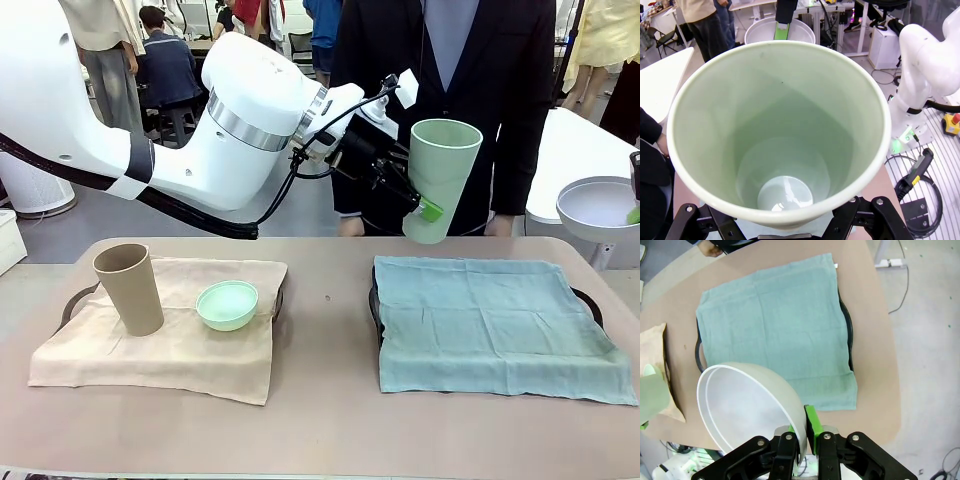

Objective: Set up a tray with a mat and arrange the tableware.
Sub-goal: Place the Picnic Bowl and Reusable plastic cup back onto the Handle tray in front of the human's position.

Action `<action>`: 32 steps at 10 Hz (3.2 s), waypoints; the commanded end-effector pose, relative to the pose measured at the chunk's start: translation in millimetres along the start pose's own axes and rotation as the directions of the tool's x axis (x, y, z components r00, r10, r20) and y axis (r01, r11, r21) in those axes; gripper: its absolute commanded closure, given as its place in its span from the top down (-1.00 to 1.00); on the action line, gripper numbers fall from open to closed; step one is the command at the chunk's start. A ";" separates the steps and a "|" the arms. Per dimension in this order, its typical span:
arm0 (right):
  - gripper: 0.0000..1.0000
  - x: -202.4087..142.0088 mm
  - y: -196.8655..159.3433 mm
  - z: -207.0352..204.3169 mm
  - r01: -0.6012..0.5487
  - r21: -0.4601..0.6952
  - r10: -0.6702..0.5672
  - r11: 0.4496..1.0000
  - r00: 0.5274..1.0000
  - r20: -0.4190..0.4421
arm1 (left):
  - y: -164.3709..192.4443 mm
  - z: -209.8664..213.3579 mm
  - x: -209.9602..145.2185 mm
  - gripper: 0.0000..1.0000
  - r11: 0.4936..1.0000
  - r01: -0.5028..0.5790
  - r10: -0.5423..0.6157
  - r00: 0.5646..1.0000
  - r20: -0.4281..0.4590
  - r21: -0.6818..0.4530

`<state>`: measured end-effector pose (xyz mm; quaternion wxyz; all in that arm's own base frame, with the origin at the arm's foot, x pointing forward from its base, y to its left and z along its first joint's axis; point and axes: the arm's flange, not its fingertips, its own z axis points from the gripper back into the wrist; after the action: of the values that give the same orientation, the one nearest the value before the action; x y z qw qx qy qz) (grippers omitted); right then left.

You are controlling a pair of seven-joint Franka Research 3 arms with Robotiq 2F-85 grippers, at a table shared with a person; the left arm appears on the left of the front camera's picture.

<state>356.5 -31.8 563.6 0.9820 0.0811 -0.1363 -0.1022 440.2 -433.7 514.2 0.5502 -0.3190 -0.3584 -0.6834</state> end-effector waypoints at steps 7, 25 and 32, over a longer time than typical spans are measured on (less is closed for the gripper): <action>-0.85 19.1 -0.5 -141.0 -0.012 -0.014 0.010 1.000 0.987 -0.159 | 38.7 -53.0 -103.2 0.67 0.999 -0.008 0.014 0.984 0.179 -0.036; 1.00 45.3 -4.5 -252.8 -0.160 0.075 0.173 0.984 0.959 -0.224 | 61.4 -147.1 -179.7 1.00 0.991 0.047 -0.039 0.997 0.066 -0.129; 0.34 6.7 -22.7 -180.5 -0.212 -0.029 0.206 0.977 0.968 -0.145 | 60.8 -100.0 -178.7 1.00 0.976 -0.213 0.198 0.958 -0.207 -0.054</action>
<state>425.4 -29.2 386.4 0.9951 0.0665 -0.0725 0.0129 538.8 -440.4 305.9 0.6245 -0.3165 -0.2604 -0.6648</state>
